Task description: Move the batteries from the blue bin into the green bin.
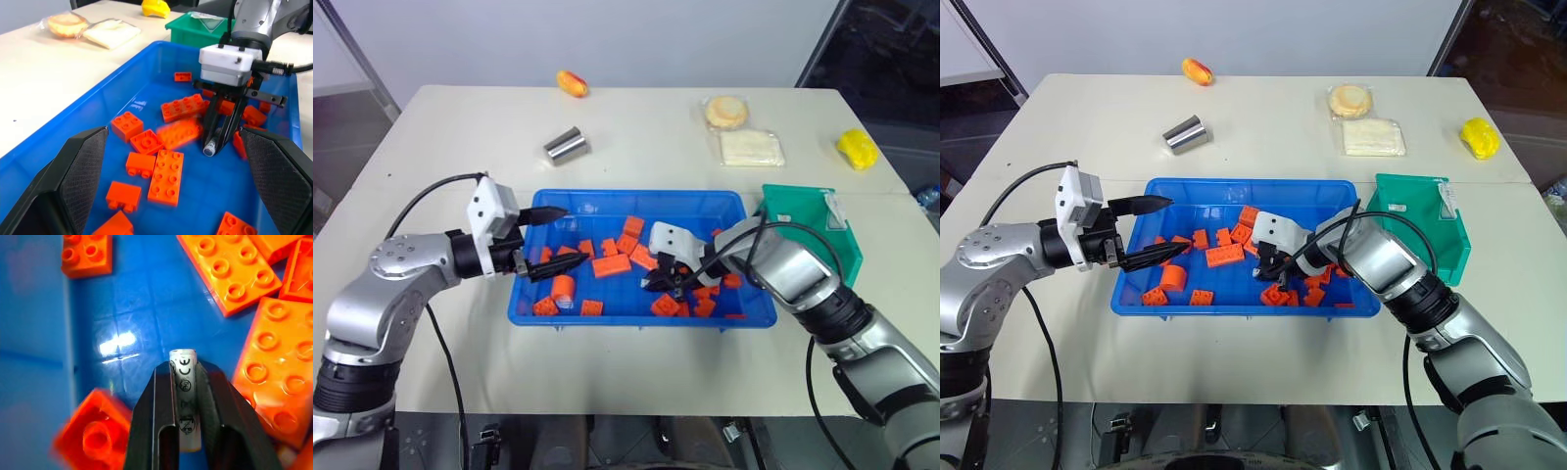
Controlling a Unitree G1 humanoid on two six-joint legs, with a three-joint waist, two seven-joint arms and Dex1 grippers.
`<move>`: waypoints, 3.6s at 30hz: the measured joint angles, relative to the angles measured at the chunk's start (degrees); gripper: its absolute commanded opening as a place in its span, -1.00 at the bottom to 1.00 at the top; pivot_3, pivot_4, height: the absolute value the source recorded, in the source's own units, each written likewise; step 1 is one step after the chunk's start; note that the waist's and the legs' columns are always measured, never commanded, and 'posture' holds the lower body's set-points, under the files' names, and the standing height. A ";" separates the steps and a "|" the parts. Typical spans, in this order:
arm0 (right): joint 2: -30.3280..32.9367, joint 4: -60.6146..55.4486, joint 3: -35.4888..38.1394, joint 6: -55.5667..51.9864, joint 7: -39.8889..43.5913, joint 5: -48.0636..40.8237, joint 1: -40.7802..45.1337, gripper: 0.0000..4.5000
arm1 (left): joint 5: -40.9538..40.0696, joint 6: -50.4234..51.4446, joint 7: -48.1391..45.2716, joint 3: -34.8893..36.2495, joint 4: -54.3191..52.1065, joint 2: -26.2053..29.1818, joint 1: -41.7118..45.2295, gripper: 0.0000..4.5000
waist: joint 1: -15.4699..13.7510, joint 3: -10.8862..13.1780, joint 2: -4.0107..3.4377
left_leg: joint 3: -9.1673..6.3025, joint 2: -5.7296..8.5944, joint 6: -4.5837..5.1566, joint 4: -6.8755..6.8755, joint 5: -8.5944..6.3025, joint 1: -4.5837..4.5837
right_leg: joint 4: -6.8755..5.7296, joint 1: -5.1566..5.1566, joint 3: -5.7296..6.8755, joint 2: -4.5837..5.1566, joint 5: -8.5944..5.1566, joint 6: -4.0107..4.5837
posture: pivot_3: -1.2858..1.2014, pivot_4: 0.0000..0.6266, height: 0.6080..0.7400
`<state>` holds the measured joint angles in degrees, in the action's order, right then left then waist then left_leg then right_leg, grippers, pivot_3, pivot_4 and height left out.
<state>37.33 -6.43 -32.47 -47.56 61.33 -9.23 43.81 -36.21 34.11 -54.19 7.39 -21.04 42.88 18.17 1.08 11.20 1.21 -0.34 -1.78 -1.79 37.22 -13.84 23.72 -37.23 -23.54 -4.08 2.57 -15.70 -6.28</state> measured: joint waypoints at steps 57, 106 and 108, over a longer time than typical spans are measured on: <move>-4.45 1.32 36.22 -23.01 -19.61 -13.29 1.79 0.97 | 3.22 -4.67 -4.31 -1.81 9.21 0.17 5.77 1.00 | 0.66 0.03 -0.09 | -0.06 0.08 -0.02 0.20 0.02 0.61 | -0.24 -0.49 -0.01 0.09 0.00 0.02 | 0.03 -0.52 1.00; -2.04 -9.04 22.72 -20.48 -24.81 -14.59 -9.26 -0.99 | 1.86 -3.24 2.23 4.69 5.17 1.43 -0.46 1.00 | 0.07 0.00 -0.04 | -0.02 0.04 -0.02 0.16 0.03 0.67 | -0.38 -0.73 -0.02 0.02 0.01 0.01 | 0.03 -0.52 1.00; -2.04 -9.04 22.72 -20.46 -24.85 -14.58 -9.25 -0.99 | 1.86 -3.24 2.24 4.68 5.17 1.43 -0.46 1.00 | 0.07 0.00 -0.04 | -0.02 0.04 -0.02 0.16 0.03 0.67 | -0.38 -0.73 -0.02 0.02 0.01 0.01 | 0.03 -0.52 1.00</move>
<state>35.29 -15.47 -9.75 -68.02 36.48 -23.81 34.56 -34.35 30.87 -51.96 12.07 -15.87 44.30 17.72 1.15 11.20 1.18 -0.36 -1.74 -1.81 37.38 -13.82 24.38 -37.60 -24.27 -4.10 2.59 -15.69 -6.28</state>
